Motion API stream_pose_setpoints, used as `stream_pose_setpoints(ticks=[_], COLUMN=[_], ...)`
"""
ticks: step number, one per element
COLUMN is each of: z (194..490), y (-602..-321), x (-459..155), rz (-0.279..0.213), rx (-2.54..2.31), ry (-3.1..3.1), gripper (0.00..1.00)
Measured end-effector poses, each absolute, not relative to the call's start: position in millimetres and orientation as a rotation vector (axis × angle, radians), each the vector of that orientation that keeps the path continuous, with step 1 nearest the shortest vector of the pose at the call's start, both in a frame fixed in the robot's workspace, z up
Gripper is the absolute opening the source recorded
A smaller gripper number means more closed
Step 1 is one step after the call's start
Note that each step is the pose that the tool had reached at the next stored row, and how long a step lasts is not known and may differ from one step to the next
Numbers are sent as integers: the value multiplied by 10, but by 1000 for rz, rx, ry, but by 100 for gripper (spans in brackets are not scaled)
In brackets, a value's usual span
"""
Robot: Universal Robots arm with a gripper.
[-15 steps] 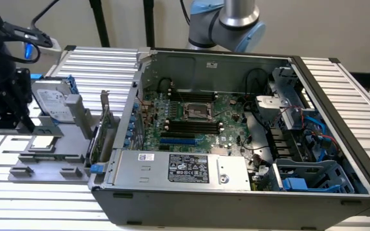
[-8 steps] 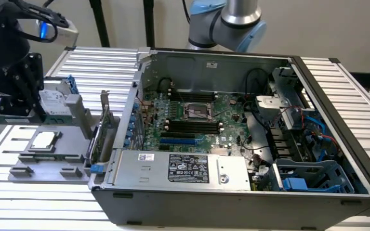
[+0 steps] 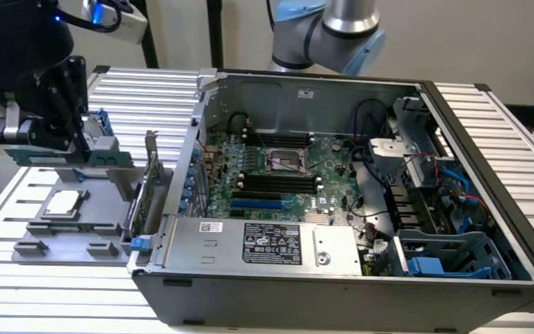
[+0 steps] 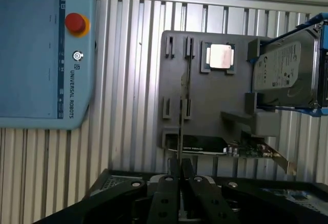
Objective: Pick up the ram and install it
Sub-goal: 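Pick up the ram and move it above insertion slot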
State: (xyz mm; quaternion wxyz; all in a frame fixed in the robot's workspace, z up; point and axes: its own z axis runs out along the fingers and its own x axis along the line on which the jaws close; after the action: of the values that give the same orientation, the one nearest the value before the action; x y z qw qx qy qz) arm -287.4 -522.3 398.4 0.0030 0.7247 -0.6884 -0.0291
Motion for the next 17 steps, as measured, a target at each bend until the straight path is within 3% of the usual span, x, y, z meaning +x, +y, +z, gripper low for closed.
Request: stream_pose_setpoints(ticks=[17], z=[4213], y=[-5223], x=[-2101], rz=[-121], rx=[2283], ry=[-2167], gripper=[14])
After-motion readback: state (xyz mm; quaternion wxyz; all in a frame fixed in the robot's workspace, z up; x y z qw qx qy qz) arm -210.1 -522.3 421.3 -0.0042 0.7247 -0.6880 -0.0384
